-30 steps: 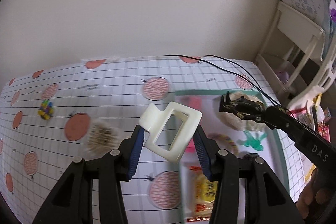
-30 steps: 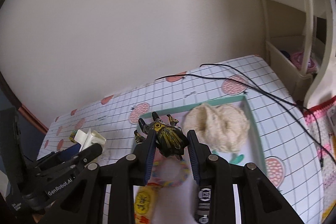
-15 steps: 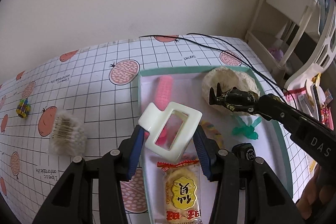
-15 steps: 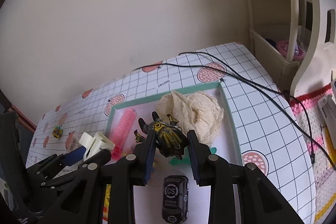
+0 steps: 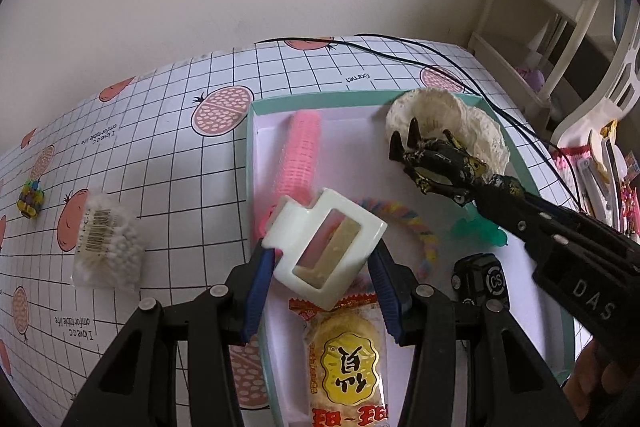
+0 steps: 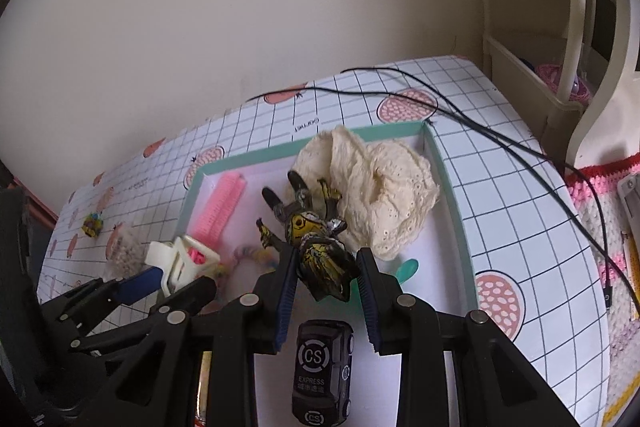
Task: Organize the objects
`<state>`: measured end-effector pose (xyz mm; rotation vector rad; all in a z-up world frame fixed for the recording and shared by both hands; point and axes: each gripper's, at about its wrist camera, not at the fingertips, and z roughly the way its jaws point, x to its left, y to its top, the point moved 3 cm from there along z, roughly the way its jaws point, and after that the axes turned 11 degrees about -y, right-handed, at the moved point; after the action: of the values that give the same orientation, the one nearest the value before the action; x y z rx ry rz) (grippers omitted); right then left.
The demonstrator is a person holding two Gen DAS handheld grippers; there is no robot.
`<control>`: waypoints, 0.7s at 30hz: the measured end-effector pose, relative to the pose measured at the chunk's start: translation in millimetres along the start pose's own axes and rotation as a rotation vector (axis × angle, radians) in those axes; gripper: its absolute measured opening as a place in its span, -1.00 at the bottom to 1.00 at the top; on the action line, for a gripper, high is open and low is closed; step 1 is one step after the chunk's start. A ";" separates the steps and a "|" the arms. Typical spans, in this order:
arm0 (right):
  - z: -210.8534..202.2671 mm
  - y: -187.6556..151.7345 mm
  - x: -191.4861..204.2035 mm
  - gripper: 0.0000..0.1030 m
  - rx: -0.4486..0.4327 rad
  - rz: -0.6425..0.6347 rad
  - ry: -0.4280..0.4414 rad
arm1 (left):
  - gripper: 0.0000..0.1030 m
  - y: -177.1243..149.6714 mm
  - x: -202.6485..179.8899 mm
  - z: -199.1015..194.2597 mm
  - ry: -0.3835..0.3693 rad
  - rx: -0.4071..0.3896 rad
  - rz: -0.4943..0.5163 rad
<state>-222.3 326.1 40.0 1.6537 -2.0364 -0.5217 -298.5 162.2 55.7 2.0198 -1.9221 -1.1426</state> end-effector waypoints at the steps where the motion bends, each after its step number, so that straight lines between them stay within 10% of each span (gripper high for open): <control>1: 1.3 -0.7 0.8 -0.38 0.005 -0.005 -0.004 | -0.03 -0.7 0.4 1.1 -0.004 0.004 -0.003; 21: 1.8 1.7 5.9 -0.37 0.028 -0.040 -0.040 | 0.17 1.9 -2.3 -1.3 -0.023 0.032 0.013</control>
<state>-225.6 320.7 40.1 1.7169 -2.0519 -0.5463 -299.0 163.5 58.7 2.0157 -1.9738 -1.1438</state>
